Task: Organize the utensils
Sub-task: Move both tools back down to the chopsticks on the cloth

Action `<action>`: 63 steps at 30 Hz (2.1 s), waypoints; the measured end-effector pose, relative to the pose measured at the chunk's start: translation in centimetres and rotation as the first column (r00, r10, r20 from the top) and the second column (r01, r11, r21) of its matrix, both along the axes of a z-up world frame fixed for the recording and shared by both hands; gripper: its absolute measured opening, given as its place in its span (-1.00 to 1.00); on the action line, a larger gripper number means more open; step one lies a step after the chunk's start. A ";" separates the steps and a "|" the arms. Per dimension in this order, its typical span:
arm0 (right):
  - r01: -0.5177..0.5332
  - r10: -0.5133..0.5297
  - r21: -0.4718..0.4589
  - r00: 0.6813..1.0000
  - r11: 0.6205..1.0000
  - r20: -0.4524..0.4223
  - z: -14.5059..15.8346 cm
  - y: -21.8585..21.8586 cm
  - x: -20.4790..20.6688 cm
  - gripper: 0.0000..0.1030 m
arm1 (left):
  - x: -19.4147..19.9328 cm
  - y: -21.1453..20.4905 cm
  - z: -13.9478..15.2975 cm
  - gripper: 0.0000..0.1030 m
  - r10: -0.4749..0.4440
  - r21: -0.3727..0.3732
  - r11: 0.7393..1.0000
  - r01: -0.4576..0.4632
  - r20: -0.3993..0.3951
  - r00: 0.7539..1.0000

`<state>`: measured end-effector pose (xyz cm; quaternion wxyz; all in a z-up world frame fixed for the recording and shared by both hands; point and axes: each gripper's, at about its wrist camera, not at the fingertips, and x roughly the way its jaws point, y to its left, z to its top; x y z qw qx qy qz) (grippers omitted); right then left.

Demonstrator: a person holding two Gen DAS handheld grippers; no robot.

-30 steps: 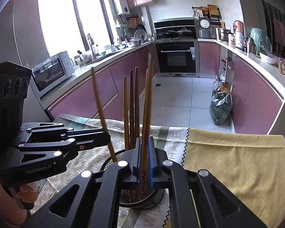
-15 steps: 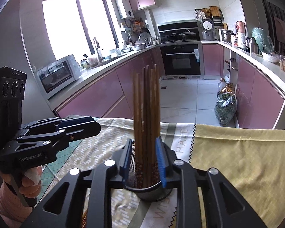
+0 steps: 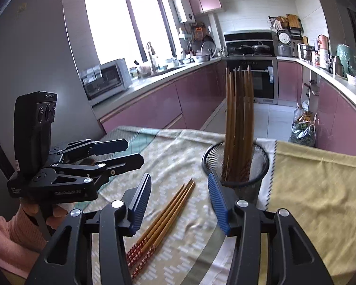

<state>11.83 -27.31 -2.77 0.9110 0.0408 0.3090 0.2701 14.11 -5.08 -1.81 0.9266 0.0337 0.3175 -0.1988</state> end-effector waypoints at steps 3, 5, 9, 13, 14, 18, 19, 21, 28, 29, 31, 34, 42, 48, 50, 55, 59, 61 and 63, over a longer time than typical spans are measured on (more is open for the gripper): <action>-0.013 0.012 -0.008 0.999 1.000 -0.046 -1.6 0.9 -0.2 -0.07 | -0.7 0.5 -2.1 0.22 0.007 0.024 1.000 -0.006 -0.047 0.999; -0.019 0.018 -0.010 0.997 1.000 -0.080 -2.7 1.4 -0.2 -0.07 | -1.0 0.7 -3.3 0.22 0.009 0.014 1.000 -0.008 -0.082 0.997; -0.014 0.009 -0.032 0.992 0.999 -0.129 -4.5 2.4 -0.4 -0.07 | -1.6 0.7 -5.1 0.21 0.007 0.027 1.000 -0.004 -0.124 0.992; -0.010 0.001 -0.053 0.987 0.999 -0.159 -5.8 2.9 -0.7 -0.07 | -1.9 0.6 -6.6 0.21 0.018 0.052 0.999 -0.010 -0.155 0.988; -0.010 0.001 -0.054 0.986 0.999 -0.166 -6.0 3.0 -0.8 -0.07 | -1.8 0.4 -6.9 0.20 0.020 0.058 0.998 -0.010 -0.163 0.986; -0.006 -0.006 -0.060 0.981 0.998 -0.193 -7.1 3.0 -1.3 -0.07 | -1.7 0.1 -7.8 0.20 0.014 0.078 0.997 0.000 -0.187 0.982; -0.003 -0.009 -0.062 0.980 0.998 -0.197 -7.3 3.0 -1.4 -0.07 | -1.7 0.0 -8.0 0.20 0.011 0.080 0.997 0.004 -0.191 0.981; 0.000 -0.014 -0.065 0.979 0.998 -0.204 -7.6 3.0 -1.5 -0.07 | -1.7 -0.1 -8.4 0.20 0.009 0.084 0.996 0.008 -0.201 0.980; -0.002 -0.015 -0.075 0.976 0.997 -0.218 -8.0 3.3 -1.8 -0.07 | -1.5 -0.7 -9.4 0.18 -0.004 0.091 0.996 0.026 -0.231 0.973; -0.002 -0.014 -0.074 0.976 0.997 -0.219 -8.1 3.2 -1.9 -0.07 | -1.5 -0.7 -9.5 0.18 -0.005 0.090 0.996 0.027 -0.232 0.973; -0.003 -0.013 -0.074 0.976 0.997 -0.219 -8.1 3.0 -1.9 -0.07 | -1.5 -0.8 -9.5 0.18 -0.009 0.089 0.996 0.031 -0.232 0.973; -0.005 -0.012 -0.075 0.975 0.997 -0.220 -8.2 3.2 -1.9 -0.07 | -1.5 -0.9 -9.8 0.18 -0.007 0.098 0.995 0.030 -0.235 0.972; -0.006 -0.013 -0.083 0.975 0.997 -0.220 -8.3 3.4 -2.0 -0.07 | -1.5 -1.0 -9.9 0.16 0.003 0.111 0.994 0.024 -0.237 0.972; -0.007 -0.015 -0.100 0.976 0.995 -0.216 -8.4 4.0 -1.8 -0.08 | -1.4 -0.7 -9.9 0.07 0.028 0.113 0.994 -0.001 -0.239 0.971; -0.008 -0.016 -0.106 0.976 0.994 -0.219 -8.5 4.2 -1.7 -0.08 | -1.4 -0.6 -9.9 0.07 0.032 0.111 0.994 -0.006 -0.240 0.970; -0.005 -0.024 -0.132 0.975 0.991 -0.219 -8.7 4.7 -1.4 -0.09 | -1.2 -0.1 -9.9 0.02 0.039 0.089 0.996 -0.017 -0.253 0.967; 0.001 -0.037 -0.163 0.976 0.987 -0.214 -8.8 5.0 -1.1 -0.18 | -1.1 0.0 -9.9 -0.03 0.039 0.082 0.996 -0.018 -0.258 0.965; 0.002 -0.039 -0.169 0.976 0.986 -0.214 -8.8 5.0 -1.0 -0.21 | -1.1 0.1 -9.9 -0.06 0.037 0.077 0.997 -0.018 -0.261 0.965; 0.003 -0.041 -0.171 0.976 0.985 -0.216 -8.8 5.0 -0.9 -0.26 | -1.0 0.1 -9.9 -0.11 0.036 0.073 0.997 -0.017 -0.263 0.964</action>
